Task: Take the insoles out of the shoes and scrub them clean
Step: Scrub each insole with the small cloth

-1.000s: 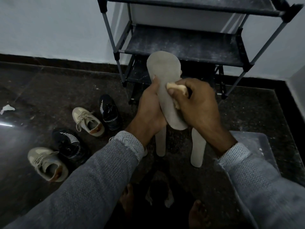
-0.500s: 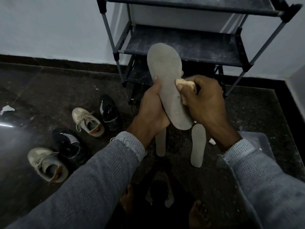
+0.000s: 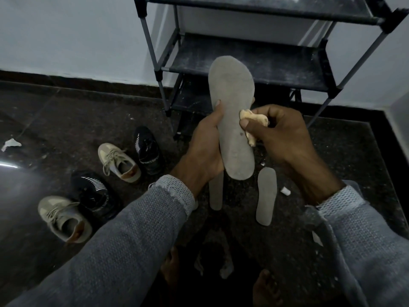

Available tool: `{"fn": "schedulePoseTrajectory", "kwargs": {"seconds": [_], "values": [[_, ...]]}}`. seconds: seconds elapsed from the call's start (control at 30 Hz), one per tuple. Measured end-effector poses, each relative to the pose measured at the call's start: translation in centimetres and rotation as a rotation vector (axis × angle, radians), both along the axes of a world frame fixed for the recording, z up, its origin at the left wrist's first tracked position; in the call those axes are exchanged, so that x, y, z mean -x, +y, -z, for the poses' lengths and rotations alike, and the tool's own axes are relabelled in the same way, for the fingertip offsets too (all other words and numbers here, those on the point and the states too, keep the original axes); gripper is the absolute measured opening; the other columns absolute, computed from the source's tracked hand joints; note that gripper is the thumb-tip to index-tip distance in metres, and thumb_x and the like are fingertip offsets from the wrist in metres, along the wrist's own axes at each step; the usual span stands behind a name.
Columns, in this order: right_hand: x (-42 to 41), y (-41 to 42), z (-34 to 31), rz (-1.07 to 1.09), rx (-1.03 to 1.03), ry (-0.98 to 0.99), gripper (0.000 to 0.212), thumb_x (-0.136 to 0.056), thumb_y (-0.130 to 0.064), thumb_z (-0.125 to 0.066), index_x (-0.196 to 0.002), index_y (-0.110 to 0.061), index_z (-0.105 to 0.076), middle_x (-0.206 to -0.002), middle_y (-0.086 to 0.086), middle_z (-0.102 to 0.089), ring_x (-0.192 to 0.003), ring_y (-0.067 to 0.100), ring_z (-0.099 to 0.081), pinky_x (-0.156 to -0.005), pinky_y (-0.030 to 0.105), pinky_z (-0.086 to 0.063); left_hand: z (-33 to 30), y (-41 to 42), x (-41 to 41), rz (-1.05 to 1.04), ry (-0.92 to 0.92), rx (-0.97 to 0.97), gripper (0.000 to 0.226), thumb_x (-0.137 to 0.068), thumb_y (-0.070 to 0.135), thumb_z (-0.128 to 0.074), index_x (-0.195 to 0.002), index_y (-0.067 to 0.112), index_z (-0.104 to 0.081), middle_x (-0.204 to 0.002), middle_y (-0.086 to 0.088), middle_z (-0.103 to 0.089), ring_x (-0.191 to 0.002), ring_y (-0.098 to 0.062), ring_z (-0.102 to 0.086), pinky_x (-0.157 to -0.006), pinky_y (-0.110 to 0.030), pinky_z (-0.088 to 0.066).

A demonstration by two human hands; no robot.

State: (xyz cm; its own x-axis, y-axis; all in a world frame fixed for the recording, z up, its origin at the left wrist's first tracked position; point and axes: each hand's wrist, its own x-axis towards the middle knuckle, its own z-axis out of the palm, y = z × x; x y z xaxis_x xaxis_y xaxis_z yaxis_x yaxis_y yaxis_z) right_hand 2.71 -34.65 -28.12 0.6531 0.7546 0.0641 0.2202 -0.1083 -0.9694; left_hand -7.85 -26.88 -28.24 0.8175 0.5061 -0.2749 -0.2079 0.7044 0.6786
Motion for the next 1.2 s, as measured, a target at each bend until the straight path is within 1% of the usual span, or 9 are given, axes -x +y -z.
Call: {"fn": "schedulePoseTrajectory", "kwargs": {"seconds": [0.07, 0.23, 0.37, 0.47, 0.63, 0.87, 0.97, 1.07, 1.2], "values": [[-0.2, -0.1, -0.2, -0.046, 0.030, -0.022, 0.009, -0.082, -0.008, -0.073, -0.090, -0.005, -0.069, -0.075, -0.003, -0.066, -0.059, -0.003, -0.060, -0.057, 0.015, -0.052, 0.0, 0.3, 0.2, -0.012, 0.022, -0.008, 0.053, -0.102, 0.042, -0.028, -0.136, 0.005, -0.046, -0.121, -0.013, -0.060, -0.102, -0.027, -0.059, -0.093, -0.041, -0.049], [-0.2, -0.3, -0.3, -0.226, 0.111, -0.029, 0.010, -0.081, -0.009, -0.074, -0.090, -0.007, -0.071, -0.085, 0.004, -0.071, -0.073, 0.005, -0.065, -0.066, 0.021, -0.054, -0.4, 1.6, 0.8, -0.114, 0.063, -0.034, 0.040, -0.101, 0.039, -0.034, -0.109, 0.011, -0.060, -0.093, -0.010, -0.071, -0.081, -0.024, -0.067, -0.074, -0.038, -0.057], [0.5, -0.1, -0.2, -0.112, 0.058, -0.150, 0.004, -0.085, -0.016, -0.072, -0.086, -0.012, -0.070, -0.079, -0.002, -0.070, -0.068, 0.003, -0.064, -0.060, 0.020, -0.053, -0.4, 1.4, 0.8, -0.144, 0.085, -0.020, 0.039, -0.102, 0.039, -0.033, -0.105, 0.011, -0.060, -0.082, -0.008, -0.073, -0.070, -0.022, -0.070, -0.065, -0.036, -0.058], [1.4, 0.1, -0.4, 0.010, -0.034, -0.197, 0.012, -0.087, -0.022, -0.071, -0.084, -0.010, -0.071, -0.077, -0.002, -0.070, -0.069, 0.009, -0.066, -0.062, 0.026, -0.055, -0.4, 0.7, 0.5, -0.128, 0.092, 0.015, 0.044, -0.102, 0.040, -0.032, -0.110, 0.007, -0.060, -0.087, -0.012, -0.072, -0.076, -0.024, -0.070, -0.069, -0.036, -0.058], [4.1, 0.5, -0.5, -0.137, -0.002, -0.307, 0.007, -0.086, -0.020, -0.070, -0.084, -0.014, -0.072, -0.078, -0.004, -0.069, -0.070, 0.005, -0.063, -0.063, 0.019, -0.051, -0.2, 0.4, 0.3, -0.157, 0.113, 0.039, 0.047, -0.101, 0.042, -0.034, -0.111, 0.004, -0.060, -0.084, -0.011, -0.070, -0.073, -0.021, -0.068, -0.066, -0.031, -0.059], [0.5, 0.3, 0.0, 0.157, -0.057, -0.273, 0.017, -0.089, -0.024, -0.068, -0.078, -0.010, -0.068, -0.065, -0.004, -0.066, -0.059, 0.008, -0.062, -0.056, 0.026, -0.052, -0.7, -0.5, 0.3, -0.123, 0.070, 0.059, 0.046, -0.103, 0.040, -0.031, -0.116, 0.005, -0.058, -0.097, -0.014, -0.069, -0.082, -0.025, -0.067, -0.076, -0.037, -0.057], [2.2, 0.4, -0.3, 0.006, -0.062, -0.310, 0.010, -0.088, -0.021, -0.069, -0.081, -0.014, -0.069, -0.072, -0.006, -0.066, -0.066, 0.007, -0.063, -0.058, 0.017, -0.050, -0.9, -0.5, 0.3, -0.135, 0.072, 0.070, 0.049, -0.103, 0.040, -0.031, -0.126, 0.003, -0.054, -0.098, -0.015, -0.068, -0.083, -0.025, -0.068, -0.071, -0.035, -0.059], [3.4, 0.8, -0.3, -0.107, -0.052, -0.378, 0.004, -0.087, -0.018, -0.070, -0.086, -0.015, -0.071, -0.080, -0.005, -0.068, -0.074, 0.005, -0.062, -0.063, 0.012, -0.048, -0.8, -0.4, 0.3, -0.158, 0.077, 0.069, 0.051, -0.102, 0.040, -0.033, -0.134, 0.003, -0.049, -0.103, -0.014, -0.065, -0.090, -0.025, -0.065, -0.079, -0.035, -0.056], [0.9, 0.7, 0.0, 0.093, -0.045, -0.352, 0.016, -0.089, -0.026, -0.067, -0.079, -0.014, -0.067, -0.068, -0.005, -0.065, -0.063, 0.008, -0.062, -0.061, 0.033, -0.053, -0.9, -0.6, 0.4, -0.102, 0.052, 0.103, 0.051, -0.102, 0.042, -0.031, -0.126, 0.003, -0.054, -0.109, -0.017, -0.065, -0.094, -0.028, -0.064, -0.084, -0.038, -0.055]]}}
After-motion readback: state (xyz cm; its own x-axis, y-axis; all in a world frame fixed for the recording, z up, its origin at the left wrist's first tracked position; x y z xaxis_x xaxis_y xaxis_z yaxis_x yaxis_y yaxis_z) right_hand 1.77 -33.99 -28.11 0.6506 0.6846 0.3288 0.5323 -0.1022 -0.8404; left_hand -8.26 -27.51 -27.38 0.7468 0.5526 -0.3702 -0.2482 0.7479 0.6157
